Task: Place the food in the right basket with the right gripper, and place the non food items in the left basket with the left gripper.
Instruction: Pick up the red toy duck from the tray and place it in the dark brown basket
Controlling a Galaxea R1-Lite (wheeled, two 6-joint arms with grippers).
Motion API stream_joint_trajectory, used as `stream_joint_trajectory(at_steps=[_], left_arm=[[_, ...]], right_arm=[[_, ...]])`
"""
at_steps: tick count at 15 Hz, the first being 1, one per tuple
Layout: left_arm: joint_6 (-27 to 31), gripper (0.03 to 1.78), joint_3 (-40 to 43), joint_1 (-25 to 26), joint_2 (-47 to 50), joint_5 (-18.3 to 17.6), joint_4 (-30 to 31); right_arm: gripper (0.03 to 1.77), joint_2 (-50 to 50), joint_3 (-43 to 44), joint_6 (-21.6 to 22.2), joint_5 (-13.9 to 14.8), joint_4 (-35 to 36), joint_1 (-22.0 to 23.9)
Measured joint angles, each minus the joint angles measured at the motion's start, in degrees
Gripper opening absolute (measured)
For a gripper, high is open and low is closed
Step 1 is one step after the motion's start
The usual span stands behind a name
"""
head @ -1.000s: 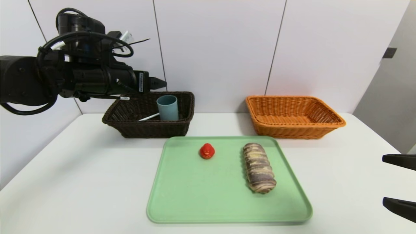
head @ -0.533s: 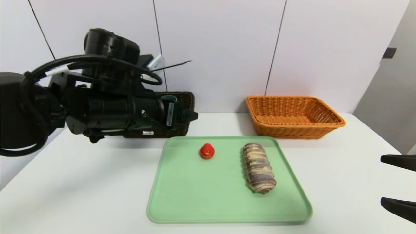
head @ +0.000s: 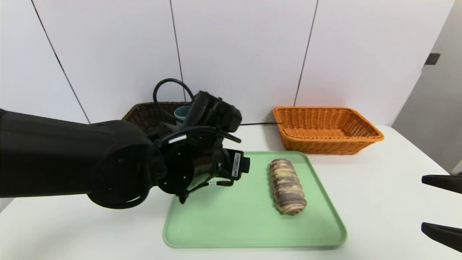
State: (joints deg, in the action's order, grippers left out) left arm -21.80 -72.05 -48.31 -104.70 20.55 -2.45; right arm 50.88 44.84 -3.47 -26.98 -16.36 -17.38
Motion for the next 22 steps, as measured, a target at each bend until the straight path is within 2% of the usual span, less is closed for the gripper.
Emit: stream_joint_trajectory(at_steps=[7,16,22], left_arm=[[-2.5,1.69,-5.7,-0.3,-10.4,4.7,0.2],[-1.7,1.69,-10.4,4.0,-17.4,4.6,0.1],[-2.4,1.69,-10.8,4.6,-19.4,4.6,0.2]], right_arm=[[1.70,-1.1,-1.3,0.1,0.1,-0.1,0.1],[1.70,-2.1,-2.2,0.1,0.2,-0.1,0.3],[1.70,-2.0,-2.2,0.0,0.2,0.0,0.3]])
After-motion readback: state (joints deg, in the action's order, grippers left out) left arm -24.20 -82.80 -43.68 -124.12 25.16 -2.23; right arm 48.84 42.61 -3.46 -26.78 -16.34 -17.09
